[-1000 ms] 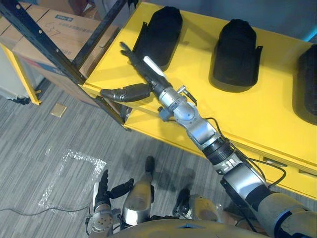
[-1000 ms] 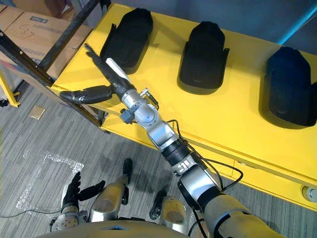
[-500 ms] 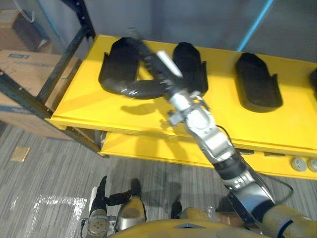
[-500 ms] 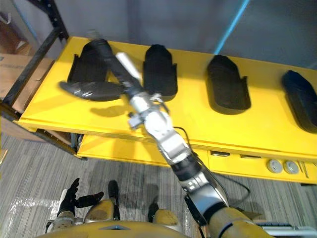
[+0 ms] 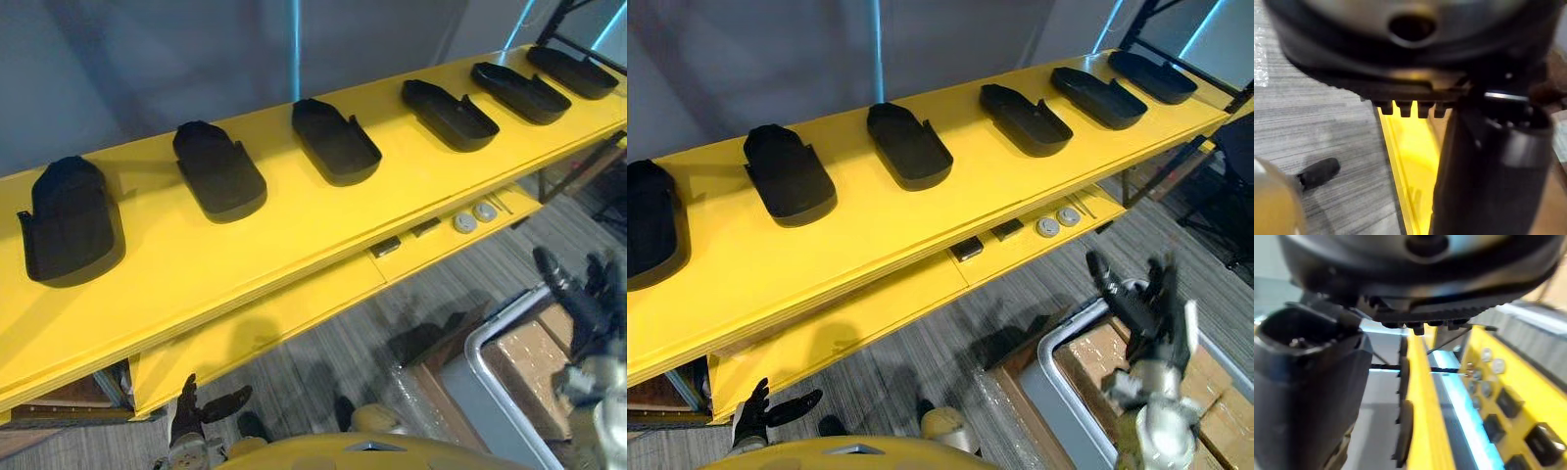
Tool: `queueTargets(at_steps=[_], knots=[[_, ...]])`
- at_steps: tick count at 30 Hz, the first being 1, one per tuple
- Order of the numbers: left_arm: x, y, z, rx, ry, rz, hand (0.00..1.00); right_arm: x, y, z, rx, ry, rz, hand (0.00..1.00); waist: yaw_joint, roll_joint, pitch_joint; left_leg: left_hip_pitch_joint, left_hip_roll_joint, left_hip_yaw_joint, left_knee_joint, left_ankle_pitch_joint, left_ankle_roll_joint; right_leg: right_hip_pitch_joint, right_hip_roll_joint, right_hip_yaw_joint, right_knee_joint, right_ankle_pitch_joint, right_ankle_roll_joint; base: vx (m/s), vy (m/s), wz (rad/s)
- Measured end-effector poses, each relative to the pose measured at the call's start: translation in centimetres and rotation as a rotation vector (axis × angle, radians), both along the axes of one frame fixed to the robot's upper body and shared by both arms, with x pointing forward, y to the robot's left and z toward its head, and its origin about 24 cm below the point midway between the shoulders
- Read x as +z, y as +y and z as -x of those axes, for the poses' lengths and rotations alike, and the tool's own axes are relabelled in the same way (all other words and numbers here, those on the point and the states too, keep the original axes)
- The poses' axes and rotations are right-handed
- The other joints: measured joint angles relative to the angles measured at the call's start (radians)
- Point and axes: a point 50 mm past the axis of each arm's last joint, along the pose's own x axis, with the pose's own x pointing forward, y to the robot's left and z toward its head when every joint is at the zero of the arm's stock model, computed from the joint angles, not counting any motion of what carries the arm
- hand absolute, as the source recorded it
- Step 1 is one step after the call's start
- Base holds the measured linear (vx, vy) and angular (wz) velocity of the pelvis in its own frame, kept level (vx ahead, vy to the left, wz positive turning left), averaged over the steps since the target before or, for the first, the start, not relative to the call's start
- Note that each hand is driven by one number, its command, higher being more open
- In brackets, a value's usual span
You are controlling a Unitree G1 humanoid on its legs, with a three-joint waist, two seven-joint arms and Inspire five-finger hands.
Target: Walk over and take three plastic housings, then place them on the shelf
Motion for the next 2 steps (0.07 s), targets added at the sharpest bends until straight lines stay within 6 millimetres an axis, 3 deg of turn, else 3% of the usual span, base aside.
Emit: queueTargets(at_steps=[2], knots=[[-0.2, 0.0, 0.5, 0.061, 0.005, 0.021, 1.00, -4.2, 2.8, 1.6, 0.025, 0.116, -0.138, 1.00, 0.013, 0.008, -0.010, 0.009, 0.002, 0.011, 0.000, -0.003, -0.001, 0.001, -0.001, 0.005, 0.007, -0.002, -0.001, 0.00, 0.000, -0.06]])
